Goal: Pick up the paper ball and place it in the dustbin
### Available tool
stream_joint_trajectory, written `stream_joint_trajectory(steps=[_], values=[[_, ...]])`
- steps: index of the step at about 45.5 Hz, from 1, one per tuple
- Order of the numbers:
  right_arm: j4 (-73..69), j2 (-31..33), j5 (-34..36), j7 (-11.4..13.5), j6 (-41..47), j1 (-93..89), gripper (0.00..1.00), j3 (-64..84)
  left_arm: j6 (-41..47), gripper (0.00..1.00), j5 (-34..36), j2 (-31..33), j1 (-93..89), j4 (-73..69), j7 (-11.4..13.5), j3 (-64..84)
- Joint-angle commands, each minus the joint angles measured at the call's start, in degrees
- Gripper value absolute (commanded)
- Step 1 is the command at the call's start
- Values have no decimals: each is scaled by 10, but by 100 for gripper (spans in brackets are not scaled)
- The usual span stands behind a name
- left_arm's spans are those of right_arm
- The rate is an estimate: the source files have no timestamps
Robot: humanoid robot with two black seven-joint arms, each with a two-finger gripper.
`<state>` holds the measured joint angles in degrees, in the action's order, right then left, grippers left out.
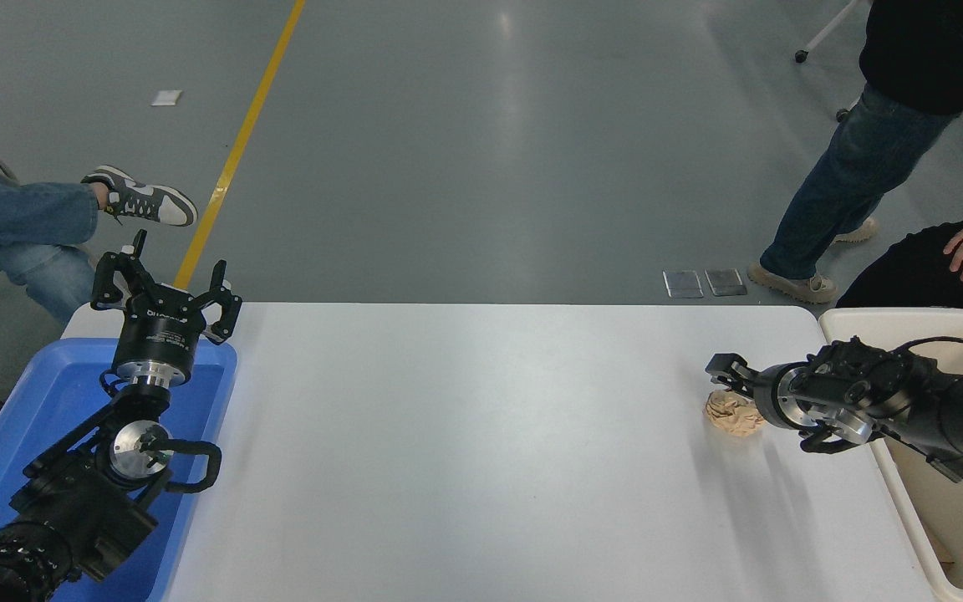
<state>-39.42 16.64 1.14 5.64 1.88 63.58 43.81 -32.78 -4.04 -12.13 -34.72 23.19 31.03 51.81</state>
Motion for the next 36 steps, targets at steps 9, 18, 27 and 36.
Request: stream_joint_trajectory(steps=[9, 18, 27, 36], values=[[4, -17, -12, -5, -51, -21, 96, -7, 0, 99, 0, 0, 0, 0, 0, 0], [7, -25, -60, -5, -65, -34, 52, -6, 0, 99, 0, 0, 0, 0, 0, 0], [4, -25, -78, -5, -62, -40, 12, -7, 0, 99, 0, 0, 0, 0, 0, 0], [-1, -17, -85, -5, -43, -24, 0, -7, 0, 99, 0, 0, 0, 0, 0, 0]])
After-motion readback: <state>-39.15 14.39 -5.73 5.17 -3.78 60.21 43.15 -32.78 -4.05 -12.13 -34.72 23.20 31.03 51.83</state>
